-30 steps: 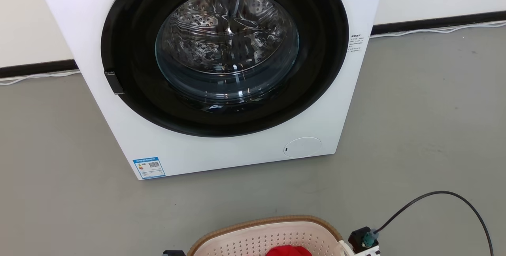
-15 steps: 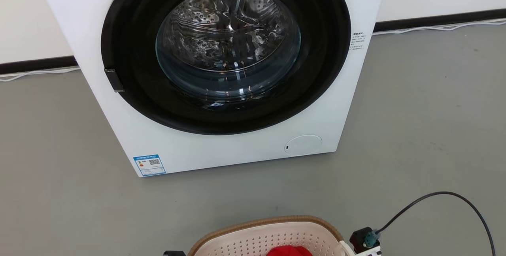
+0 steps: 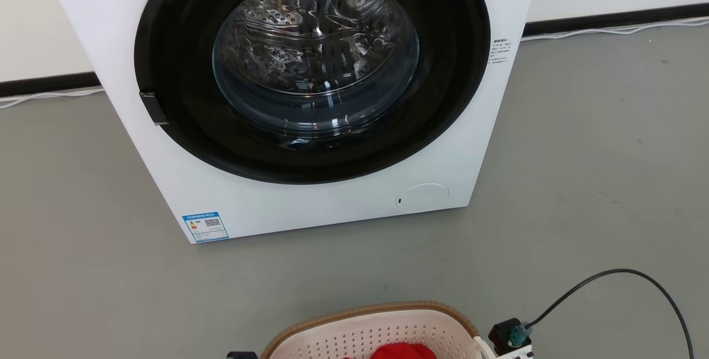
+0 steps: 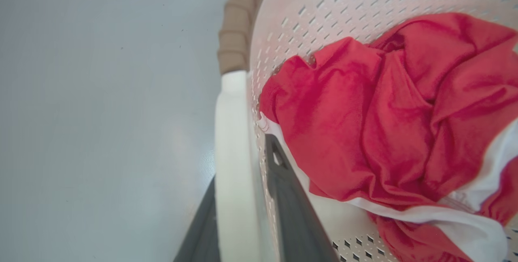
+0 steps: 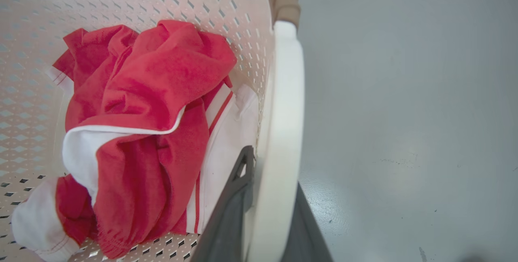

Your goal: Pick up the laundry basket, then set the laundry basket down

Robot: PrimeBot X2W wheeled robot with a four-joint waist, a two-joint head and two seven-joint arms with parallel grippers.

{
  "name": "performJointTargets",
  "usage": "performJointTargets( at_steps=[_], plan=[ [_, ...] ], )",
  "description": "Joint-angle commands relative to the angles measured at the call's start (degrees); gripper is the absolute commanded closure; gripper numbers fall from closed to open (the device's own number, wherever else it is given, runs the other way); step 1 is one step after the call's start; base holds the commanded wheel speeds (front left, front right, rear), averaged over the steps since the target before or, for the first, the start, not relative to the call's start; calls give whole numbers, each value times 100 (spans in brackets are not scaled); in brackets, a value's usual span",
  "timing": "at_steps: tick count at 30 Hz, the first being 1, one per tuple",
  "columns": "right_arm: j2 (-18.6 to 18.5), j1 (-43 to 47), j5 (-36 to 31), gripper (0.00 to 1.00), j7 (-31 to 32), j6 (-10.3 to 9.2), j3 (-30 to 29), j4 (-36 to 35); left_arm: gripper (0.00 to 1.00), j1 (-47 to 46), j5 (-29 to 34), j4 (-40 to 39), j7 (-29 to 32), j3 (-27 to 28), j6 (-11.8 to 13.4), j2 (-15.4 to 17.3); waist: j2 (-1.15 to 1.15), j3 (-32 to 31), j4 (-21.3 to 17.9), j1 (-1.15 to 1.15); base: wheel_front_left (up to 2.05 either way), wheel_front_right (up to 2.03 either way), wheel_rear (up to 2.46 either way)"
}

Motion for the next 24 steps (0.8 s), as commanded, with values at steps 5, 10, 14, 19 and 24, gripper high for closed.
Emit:
performJointTargets(
  at_steps=[5,10,14,19,24],
  plan=[
    [254,-260,47,100,-202,121,211,-262,100,-431,-47,-187,-168,-64,-103,-224,0,132,-20,0,0,0,0],
    [254,-457,91,100,-368,121,204,-333,100,-689,-71,-151,-302,-112,-71,-224,0,427,-54,0,0,0,0],
    [254,-737,94,100,-666,121,109,-332,100,-1029,-85,-105,-486,-81,-54,-224,0,793,-99,0,0,0,0],
    [254,-1040,96,100,-922,121,17,-290,100,-1439,-82,30,-631,-25,-84,-224,0,1248,-131,0,0,0,0],
    [254,-1493,30,100,-1345,121,-155,-104,100,-2037,-39,257,-868,70,-117,-205,0,1878,-134,0,0,0,0]
  ],
)
